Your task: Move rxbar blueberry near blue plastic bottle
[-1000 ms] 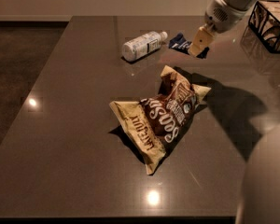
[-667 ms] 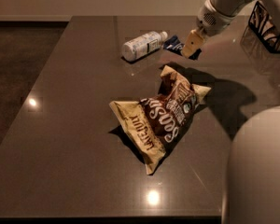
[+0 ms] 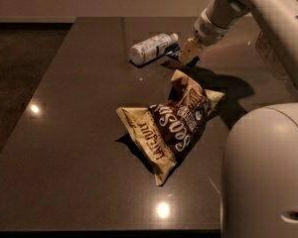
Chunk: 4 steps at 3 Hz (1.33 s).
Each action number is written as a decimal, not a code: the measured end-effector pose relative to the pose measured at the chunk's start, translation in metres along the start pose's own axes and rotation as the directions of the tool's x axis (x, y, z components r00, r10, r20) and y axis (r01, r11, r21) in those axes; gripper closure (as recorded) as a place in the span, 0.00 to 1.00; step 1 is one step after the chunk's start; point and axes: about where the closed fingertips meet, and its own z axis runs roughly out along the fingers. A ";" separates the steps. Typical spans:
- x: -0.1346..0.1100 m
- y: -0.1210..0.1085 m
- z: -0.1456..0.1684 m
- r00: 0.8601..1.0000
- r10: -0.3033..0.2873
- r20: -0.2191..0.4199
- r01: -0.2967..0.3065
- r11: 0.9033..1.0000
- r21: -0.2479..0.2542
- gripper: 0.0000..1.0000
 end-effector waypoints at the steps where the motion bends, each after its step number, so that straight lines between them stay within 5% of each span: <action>1: -0.008 -0.002 0.019 1.000 0.021 -0.003 -0.021 1.000 0.000 0.82; 4: -0.008 0.000 0.032 1.000 0.020 -0.012 -0.020 1.000 -0.011 0.11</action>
Offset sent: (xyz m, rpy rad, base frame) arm 0.0114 0.0088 -0.0128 0.0038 0.0081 -0.0174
